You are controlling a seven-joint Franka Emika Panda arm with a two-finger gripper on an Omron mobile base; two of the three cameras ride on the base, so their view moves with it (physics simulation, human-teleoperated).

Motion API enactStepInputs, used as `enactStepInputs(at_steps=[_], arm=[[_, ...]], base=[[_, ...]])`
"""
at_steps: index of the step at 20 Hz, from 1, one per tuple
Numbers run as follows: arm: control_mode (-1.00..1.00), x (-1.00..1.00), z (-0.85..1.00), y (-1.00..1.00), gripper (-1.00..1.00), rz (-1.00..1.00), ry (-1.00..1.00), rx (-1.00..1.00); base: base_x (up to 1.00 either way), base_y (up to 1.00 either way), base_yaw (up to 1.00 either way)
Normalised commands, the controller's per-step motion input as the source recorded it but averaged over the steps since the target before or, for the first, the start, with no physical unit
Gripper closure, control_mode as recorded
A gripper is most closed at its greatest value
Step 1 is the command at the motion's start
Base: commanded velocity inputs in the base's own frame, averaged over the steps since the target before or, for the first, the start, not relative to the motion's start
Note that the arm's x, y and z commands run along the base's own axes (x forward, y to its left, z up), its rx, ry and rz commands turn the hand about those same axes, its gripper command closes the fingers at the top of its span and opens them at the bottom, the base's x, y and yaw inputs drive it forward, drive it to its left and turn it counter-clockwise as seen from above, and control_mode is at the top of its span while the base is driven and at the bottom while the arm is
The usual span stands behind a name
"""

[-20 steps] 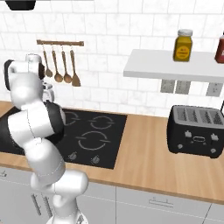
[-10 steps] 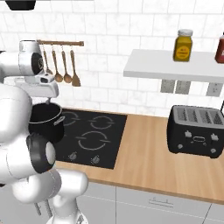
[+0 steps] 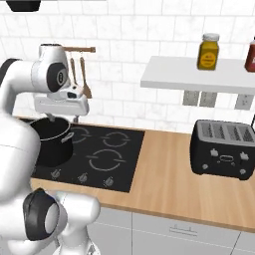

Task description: Put the bell pepper and potato in the pot. Retrieve the spatula and lightly stir the vegetables in the pot.

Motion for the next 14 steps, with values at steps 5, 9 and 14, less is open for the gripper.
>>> enactStepInputs(at_steps=[5, 9, 14], arm=[[-1.0, -0.49, 0.0, -0.6, -1.0, 0.0, -0.07, 0.0], [1.0, -0.01, 0.0, 0.0, -1.0, 0.0, 0.0, 0.0], [1.0, 0.0, 0.0, 0.0, -1.0, 0.0, 0.0, 0.0]], base=[[0.0, 0.0, 0.0], [-0.18, 0.07, 0.0], [-0.38, 0.87, 0.0]])
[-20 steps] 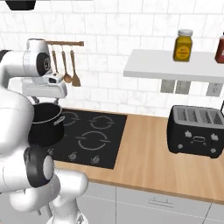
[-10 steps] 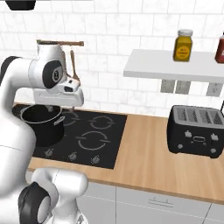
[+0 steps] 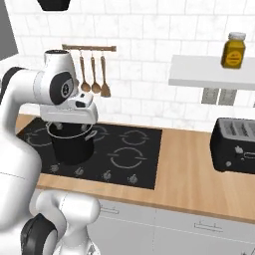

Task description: Put the bell pepper and potato in the pot. Retrieve the spatula and lightly stir the vegetables in the pot.

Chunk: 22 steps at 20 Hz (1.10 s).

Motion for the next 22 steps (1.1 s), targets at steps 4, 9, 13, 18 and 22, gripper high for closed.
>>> enactStepInputs(at_steps=[4, 9, 13, 18, 22], arm=[[1.0, 0.0, 0.0, 0.0, -1.0, 0.0, 0.0, 0.0], [1.0, 0.0, 0.0, 0.0, -1.0, 0.0, 0.0, 0.0], [1.0, 0.0, 0.0, 0.0, -1.0, 0.0, 0.0, 0.0], [1.0, 0.0, 0.0, 0.0, -1.0, 0.0, 0.0, 0.0], [1.0, 0.0, 0.0, 0.0, -1.0, 0.0, 0.0, 0.0]], base=[[-0.13, 1.0, -0.07], [0.02, 1.0, -0.11], [0.25, 0.75, -0.13], [0.45, 0.45, -0.12], [0.21, 0.54, -0.07]])
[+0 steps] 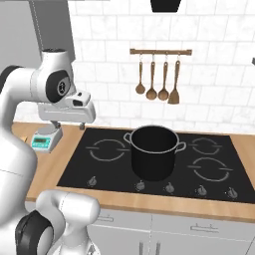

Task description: Put the bell pepper and potato in the pot. Retrieve the spatula and lightly stir the vegetables in the pot.

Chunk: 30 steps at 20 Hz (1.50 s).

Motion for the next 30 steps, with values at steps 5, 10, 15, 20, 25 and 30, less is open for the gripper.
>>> enactStepInputs(at_steps=[5, 10, 15, 20, 25, 30], arm=[[-1.0, -0.02, 0.0, 0.09, -1.0, 0.0, 0.0, 0.0], [-1.0, -0.5, -0.18, 0.39, -1.0, 0.2, -0.01, 0.0], [-1.0, -0.48, -0.36, 0.72, -1.0, 0.32, 0.0, 0.01], [-1.0, -0.2, -0.4, 0.87, -1.0, 0.23, 0.0, 0.0], [-1.0, 0.0, -0.4, 0.89, -1.0, 0.13, 0.0, 0.0], [-1.0, 0.11, -0.43, 0.75, -1.0, 0.04, 0.03, 0.0]], base=[[0.02, 0.28, -0.02], [0.0, 0.0, 0.0], [0.0, 0.0, 0.0], [0.0, 0.0, 0.0], [0.0, 0.0, 0.0], [0.0, 0.0, 0.0]])
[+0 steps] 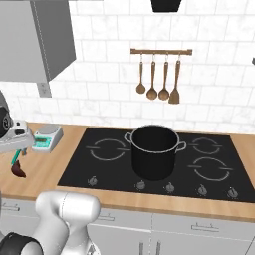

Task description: Put the bell pepper and potato in the pot. Retrieve the spatula and lightly stir the vegetables in the pot.

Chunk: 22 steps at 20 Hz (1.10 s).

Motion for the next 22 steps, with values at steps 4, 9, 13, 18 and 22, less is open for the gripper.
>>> enactStepInputs(at_steps=[4, 9, 13, 18, 22], arm=[[-1.0, 0.35, -0.47, 0.62, -1.0, 0.0, 0.03, 0.0], [-1.0, 0.52, -0.54, 0.57, -1.0, 0.0, 0.03, 0.0], [-1.0, 0.45, -0.55, 0.48, -1.0, 0.0, 0.05, 0.0], [-1.0, 0.43, -0.57, 0.34, -1.0, 0.0, 0.07, 0.0], [-1.0, 0.41, -0.55, 0.29, -1.0, 0.0, 0.04, -0.05]], base=[[0.0, 0.0, 0.0], [0.0, 0.0, 0.0], [0.0, 0.0, 0.0], [0.0, 0.0, 0.0], [0.0, 0.0, 0.0]])
